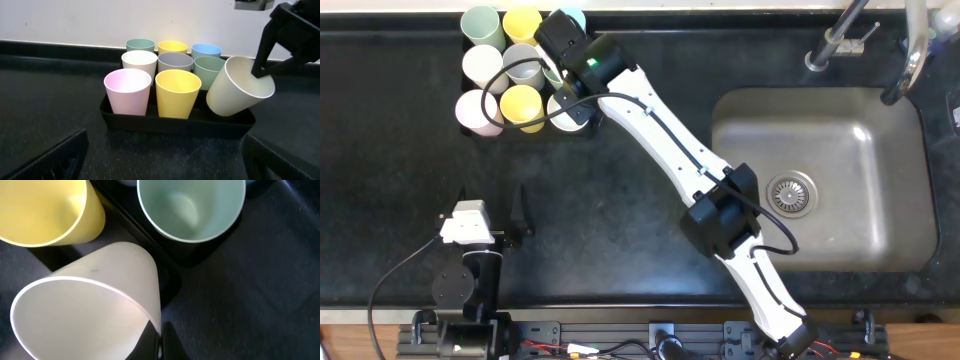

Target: Store Cups

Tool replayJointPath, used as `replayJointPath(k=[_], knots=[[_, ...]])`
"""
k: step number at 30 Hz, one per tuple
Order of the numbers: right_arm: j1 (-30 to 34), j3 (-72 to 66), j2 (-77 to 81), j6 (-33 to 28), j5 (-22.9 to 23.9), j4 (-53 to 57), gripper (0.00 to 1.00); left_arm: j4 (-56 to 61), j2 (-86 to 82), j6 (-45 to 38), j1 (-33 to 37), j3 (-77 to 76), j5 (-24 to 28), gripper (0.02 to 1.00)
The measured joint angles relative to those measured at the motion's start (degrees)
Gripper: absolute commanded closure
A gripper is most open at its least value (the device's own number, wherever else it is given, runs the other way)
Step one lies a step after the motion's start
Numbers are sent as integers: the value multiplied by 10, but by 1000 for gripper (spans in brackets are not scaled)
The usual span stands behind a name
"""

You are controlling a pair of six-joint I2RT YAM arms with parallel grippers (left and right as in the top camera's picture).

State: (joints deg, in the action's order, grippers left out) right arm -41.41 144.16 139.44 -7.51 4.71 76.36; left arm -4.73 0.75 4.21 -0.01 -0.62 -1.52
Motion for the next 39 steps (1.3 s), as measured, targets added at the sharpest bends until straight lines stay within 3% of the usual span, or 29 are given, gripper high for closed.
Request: replayJointPath(k=[30,31,33,35,39], knots=[[0,-8,29,-22,0,-8,958,0,0,0,0,0,0,20],[0,-8,29,-22,0,-7,884,0,0,0,0,0,0,20],[0,-8,29,-21,0,-7,538,0,0,0,0,0,0,20],[0,-9,29,-26,0,-7,272,0,0,0,0,0,0,20],[0,-9,29,-26,0,-6,51,0,0,0,0,0,0,20]])
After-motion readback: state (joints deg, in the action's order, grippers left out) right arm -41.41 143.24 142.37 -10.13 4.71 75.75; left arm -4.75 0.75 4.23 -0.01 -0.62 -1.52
